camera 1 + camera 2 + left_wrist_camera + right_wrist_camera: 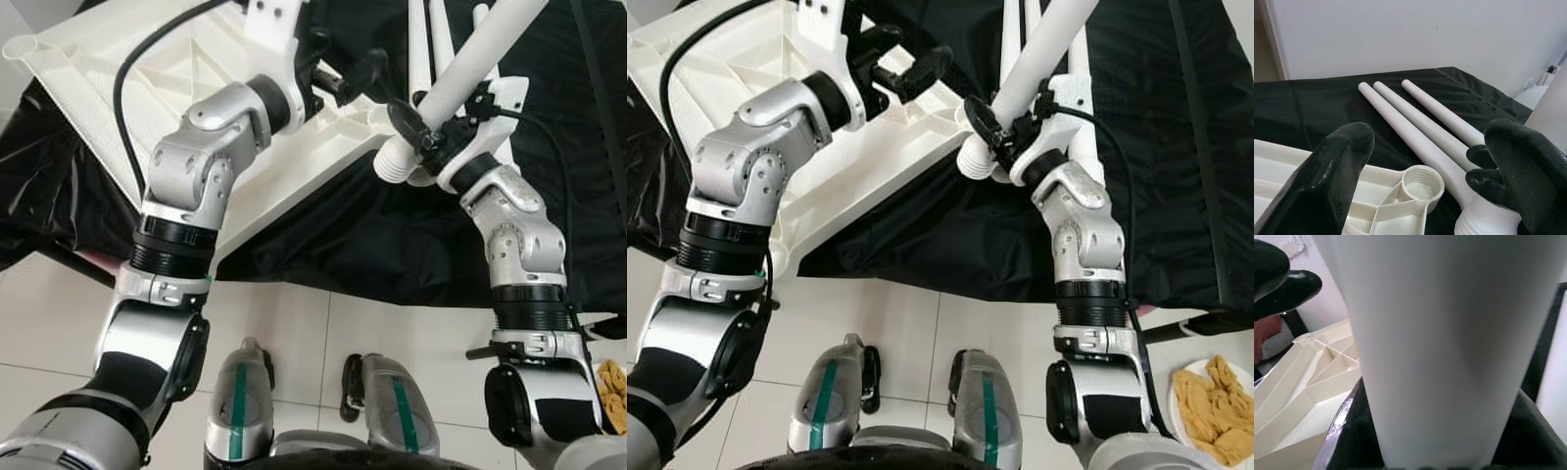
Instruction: Building children table
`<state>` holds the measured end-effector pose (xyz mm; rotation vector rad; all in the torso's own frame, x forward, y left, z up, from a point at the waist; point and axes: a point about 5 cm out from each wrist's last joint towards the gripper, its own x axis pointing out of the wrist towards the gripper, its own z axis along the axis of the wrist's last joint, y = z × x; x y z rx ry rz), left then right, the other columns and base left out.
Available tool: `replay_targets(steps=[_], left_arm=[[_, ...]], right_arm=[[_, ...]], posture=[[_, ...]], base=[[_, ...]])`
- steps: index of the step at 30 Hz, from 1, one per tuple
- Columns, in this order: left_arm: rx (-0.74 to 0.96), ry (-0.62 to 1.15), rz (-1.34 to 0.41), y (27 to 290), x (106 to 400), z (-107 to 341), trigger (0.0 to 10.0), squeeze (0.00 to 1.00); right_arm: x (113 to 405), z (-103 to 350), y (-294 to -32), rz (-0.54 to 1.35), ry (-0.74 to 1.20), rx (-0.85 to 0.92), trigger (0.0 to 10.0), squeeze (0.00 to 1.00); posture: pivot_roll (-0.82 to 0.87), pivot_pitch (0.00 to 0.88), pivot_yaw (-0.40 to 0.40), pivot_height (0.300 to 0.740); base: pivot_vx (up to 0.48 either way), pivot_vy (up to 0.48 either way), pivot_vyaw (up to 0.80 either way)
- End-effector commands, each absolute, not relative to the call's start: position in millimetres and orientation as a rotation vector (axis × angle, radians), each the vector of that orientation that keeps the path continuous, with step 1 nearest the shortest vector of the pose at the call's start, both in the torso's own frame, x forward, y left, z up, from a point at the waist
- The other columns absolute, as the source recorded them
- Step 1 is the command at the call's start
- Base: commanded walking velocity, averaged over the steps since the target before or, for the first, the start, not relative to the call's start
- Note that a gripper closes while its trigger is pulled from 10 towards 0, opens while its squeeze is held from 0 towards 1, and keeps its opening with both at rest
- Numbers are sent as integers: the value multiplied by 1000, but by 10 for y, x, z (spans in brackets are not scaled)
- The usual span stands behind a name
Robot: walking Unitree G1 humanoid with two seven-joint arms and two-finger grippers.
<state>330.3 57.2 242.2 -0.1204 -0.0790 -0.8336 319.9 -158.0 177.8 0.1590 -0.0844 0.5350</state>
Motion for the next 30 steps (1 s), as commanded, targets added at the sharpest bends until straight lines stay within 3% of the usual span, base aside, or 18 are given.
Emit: replay_targets(steps=[1, 19, 20, 27, 28, 29, 30], left_arm=[[-109, -124, -875, 519, 3241, 2514, 10000, 0], [67, -154, -1253, 265, 2955, 2554, 10000, 0], [60, -151, -1284, 261, 2939, 2576, 10000, 1000], [39, -161, -1344, 232, 2916, 2680, 10000, 1000], [32, -167, -1360, 216, 2910, 2718, 10000, 639], [32, -167, -1360, 216, 2910, 2718, 10000, 639], [25, -188, -1397, 184, 2898, 2808, 10000, 0]], right_arm=[[3182, 1785, -1530, 575, -78, 161, 10000, 0], [3200, 1786, -1471, 770, -15, 9, 10000, 0], [3205, 1799, -1485, 778, -17, -7, 10000, 0], [3200, 1828, -1521, 839, -4, -65, 10000, 0], [3193, 1829, -1521, 859, 1, -74, 10000, 0], [3193, 1829, -1521, 859, 1, -74, 10000, 0], [3183, 1834, -1505, 903, 7, -101, 10000, 0]], posture=[[33, 0, -1, 740], [63, 16, -8, 740], [63, 14, -15, 740], [64, 12, -25, 740], [68, 13, -27, 740], [68, 13, -27, 740], [66, 13, -27, 740]], base=[[0, 0, 0], [0, 0, 0], [0, 0, 0], [0, 0, 0], [0, 0, 0], [0, 0, 0], [0, 0, 0]])
